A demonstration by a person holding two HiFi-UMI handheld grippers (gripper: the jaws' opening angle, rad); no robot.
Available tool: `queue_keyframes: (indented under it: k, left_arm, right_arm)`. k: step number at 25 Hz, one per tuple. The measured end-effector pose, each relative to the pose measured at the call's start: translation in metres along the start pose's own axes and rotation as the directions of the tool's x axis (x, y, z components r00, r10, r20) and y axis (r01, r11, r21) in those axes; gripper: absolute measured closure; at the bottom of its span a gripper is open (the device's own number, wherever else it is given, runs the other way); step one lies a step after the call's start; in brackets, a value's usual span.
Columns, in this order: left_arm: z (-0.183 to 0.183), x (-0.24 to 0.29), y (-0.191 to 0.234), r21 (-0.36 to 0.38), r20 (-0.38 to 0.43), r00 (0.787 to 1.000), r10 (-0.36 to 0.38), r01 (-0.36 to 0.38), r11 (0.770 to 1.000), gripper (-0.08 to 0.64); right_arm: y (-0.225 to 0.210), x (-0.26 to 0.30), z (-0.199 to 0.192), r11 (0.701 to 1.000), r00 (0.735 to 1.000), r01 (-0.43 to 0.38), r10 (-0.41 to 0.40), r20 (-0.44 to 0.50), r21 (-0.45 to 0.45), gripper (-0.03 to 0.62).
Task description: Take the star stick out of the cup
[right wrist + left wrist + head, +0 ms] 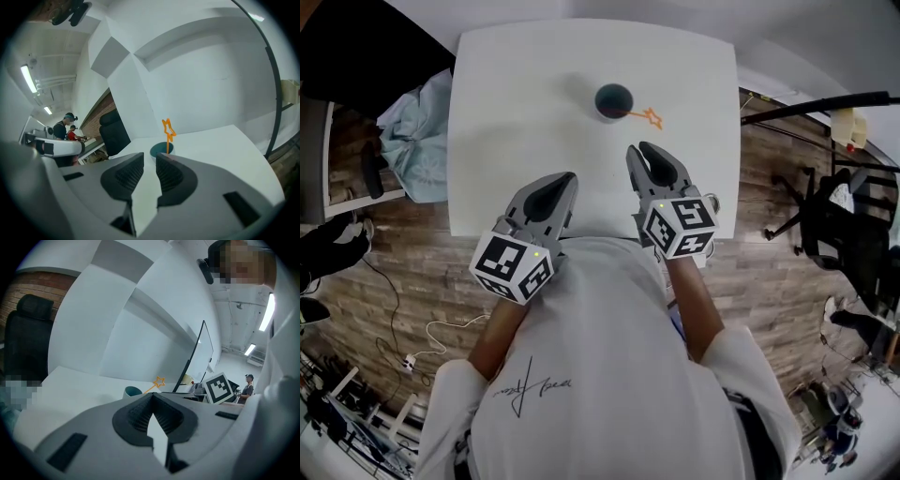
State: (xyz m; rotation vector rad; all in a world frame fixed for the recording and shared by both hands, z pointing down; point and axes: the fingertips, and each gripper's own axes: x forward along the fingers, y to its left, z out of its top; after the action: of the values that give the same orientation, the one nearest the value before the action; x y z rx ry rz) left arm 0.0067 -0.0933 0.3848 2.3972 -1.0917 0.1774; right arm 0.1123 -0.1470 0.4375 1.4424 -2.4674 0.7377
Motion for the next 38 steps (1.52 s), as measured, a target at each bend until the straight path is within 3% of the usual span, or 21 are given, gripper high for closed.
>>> queue_keyframes:
  k: [19,38]
  left_arm:
    - [-0.003,-0.005,0.018,-0.061,0.004,1.0,0.021,-0.02,0.998,0.555]
    - [-0.005,-0.004,0.026,-0.068,-0.02,1.0,0.023,-0.024,0.997,0.555]
  right_arm:
    - [-0.018,0.031,-0.004,0.998,0.998,0.059,-0.059,0.004,0.035,0.506]
    - [-0.033,0.053,0.0,0.991,0.993,0.108,-0.111,0.033,0.079,0.506]
